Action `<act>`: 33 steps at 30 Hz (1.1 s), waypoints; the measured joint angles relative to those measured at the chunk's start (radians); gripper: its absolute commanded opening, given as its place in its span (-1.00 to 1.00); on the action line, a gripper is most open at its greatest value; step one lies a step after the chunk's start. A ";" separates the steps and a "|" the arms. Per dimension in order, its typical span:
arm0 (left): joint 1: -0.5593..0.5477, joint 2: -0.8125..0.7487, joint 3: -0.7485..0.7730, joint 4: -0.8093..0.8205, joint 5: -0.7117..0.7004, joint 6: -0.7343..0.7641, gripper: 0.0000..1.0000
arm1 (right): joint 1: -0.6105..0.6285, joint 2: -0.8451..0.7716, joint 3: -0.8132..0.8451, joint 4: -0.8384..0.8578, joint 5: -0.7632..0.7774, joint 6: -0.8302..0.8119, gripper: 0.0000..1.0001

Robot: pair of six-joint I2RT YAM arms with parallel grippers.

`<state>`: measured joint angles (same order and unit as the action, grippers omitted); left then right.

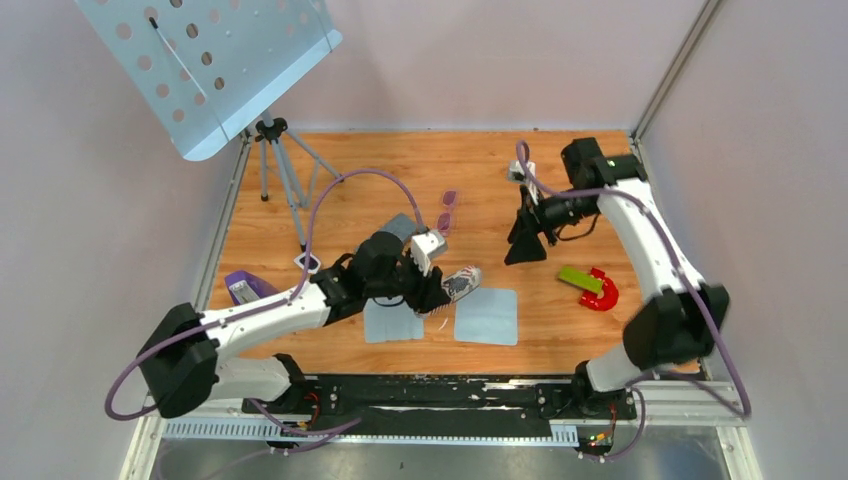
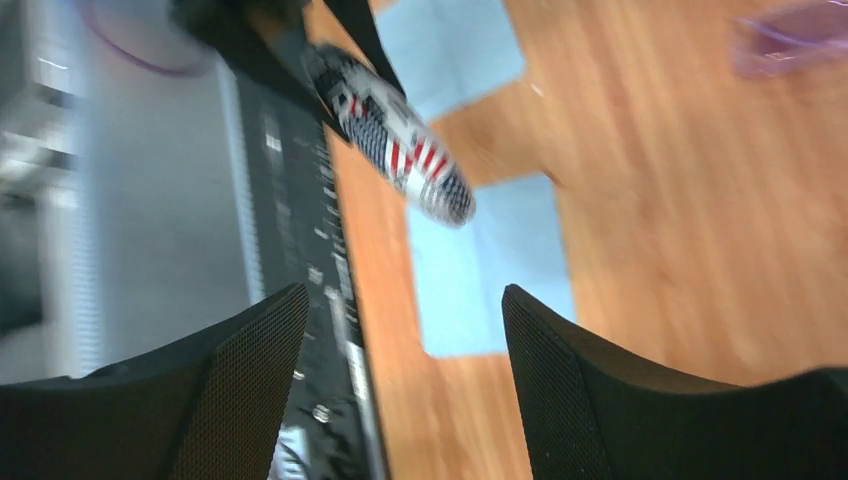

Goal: Organize the sunglasses
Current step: Adjust the sunglasses case.

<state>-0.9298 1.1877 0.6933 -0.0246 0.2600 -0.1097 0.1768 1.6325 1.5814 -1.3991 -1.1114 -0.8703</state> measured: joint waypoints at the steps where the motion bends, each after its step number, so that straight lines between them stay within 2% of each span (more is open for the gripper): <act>1: 0.029 0.022 0.000 0.042 0.030 -0.055 -0.63 | 0.000 -0.079 -0.056 0.069 0.051 0.014 0.54; 4: 0.093 0.098 0.001 0.152 0.110 -0.214 -0.63 | 0.000 -0.335 -0.233 0.265 0.174 -0.006 0.64; 8: 0.122 0.219 0.025 0.260 0.235 -0.408 -0.66 | 0.060 -0.674 -0.512 0.496 0.293 -0.183 0.79; 11: 0.127 0.311 0.063 0.343 0.329 -0.552 -0.68 | 0.177 -0.851 -0.661 0.599 0.371 -0.351 0.93; 14: 0.132 0.370 0.072 0.462 0.400 -0.688 -0.68 | 0.323 -0.957 -0.767 0.656 0.463 -0.492 0.94; 18: 0.139 0.426 0.072 0.609 0.473 -0.847 -0.69 | 0.482 -0.972 -0.825 0.676 0.591 -0.573 0.90; 21: 0.140 0.441 0.072 0.659 0.500 -0.902 -0.69 | 0.539 -0.924 -0.813 0.681 0.658 -0.576 0.77; 27: 0.142 0.441 0.072 0.684 0.531 -0.924 -0.70 | 0.553 -0.719 -0.658 0.635 0.725 -0.523 0.59; 33: 0.144 0.441 0.072 0.671 0.545 -0.919 -0.72 | 0.561 -0.695 -0.644 0.608 0.747 -0.515 0.51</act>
<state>-0.7856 1.6283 0.7650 0.6464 0.8047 -1.0286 0.7376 0.9375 0.9375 -0.7906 -0.3649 -1.3849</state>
